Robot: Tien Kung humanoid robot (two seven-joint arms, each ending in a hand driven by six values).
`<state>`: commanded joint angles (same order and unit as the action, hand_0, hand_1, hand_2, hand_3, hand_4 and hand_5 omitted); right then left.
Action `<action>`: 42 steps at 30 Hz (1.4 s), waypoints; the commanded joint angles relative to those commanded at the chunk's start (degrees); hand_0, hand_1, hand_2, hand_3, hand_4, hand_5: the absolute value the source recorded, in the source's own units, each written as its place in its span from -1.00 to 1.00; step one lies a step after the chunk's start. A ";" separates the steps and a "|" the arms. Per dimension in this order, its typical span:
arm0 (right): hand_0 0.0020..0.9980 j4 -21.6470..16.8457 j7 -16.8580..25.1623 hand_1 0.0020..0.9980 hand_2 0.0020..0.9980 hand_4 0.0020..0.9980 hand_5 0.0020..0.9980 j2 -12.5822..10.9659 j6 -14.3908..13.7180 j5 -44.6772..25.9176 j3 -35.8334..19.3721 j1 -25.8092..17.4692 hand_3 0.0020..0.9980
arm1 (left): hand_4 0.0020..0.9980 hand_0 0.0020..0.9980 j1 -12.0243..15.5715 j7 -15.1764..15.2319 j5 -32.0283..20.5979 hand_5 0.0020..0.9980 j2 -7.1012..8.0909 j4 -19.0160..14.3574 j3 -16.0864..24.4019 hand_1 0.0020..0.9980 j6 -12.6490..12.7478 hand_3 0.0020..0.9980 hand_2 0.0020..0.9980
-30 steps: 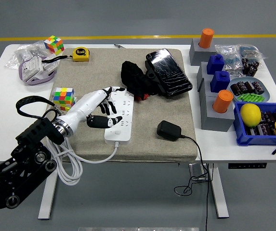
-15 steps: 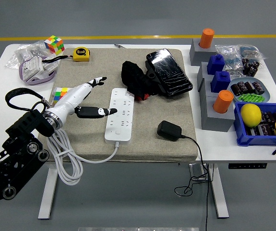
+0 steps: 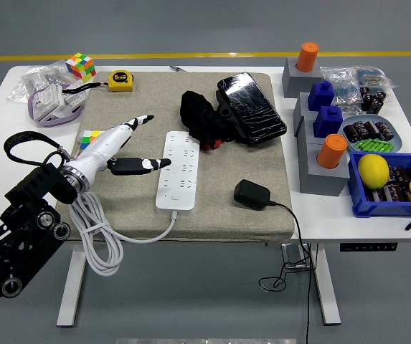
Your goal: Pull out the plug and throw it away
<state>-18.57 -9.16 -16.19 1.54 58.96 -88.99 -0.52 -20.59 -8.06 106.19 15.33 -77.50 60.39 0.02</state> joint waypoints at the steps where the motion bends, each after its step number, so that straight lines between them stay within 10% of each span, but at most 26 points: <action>1: 0.15 0.00 0.00 0.32 0.34 0.93 -0.05 -0.01 0.01 0.00 0.01 -0.03 0.13 | 1.00 0.91 0.06 -0.04 0.01 0.21 0.00 0.02 0.05 0.94 -0.03 1.00 0.92; 42: 0.15 -0.02 0.09 0.32 0.34 0.93 -0.05 0.70 -0.03 0.13 -0.95 -0.50 0.13 | 1.00 0.93 1.34 -0.68 0.58 0.22 -0.25 -0.54 2.89 0.93 -1.03 1.00 0.91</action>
<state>-18.60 -9.07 -15.49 1.51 59.10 -89.93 -1.02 -19.26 -8.74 106.77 15.08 -78.04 63.28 -1.01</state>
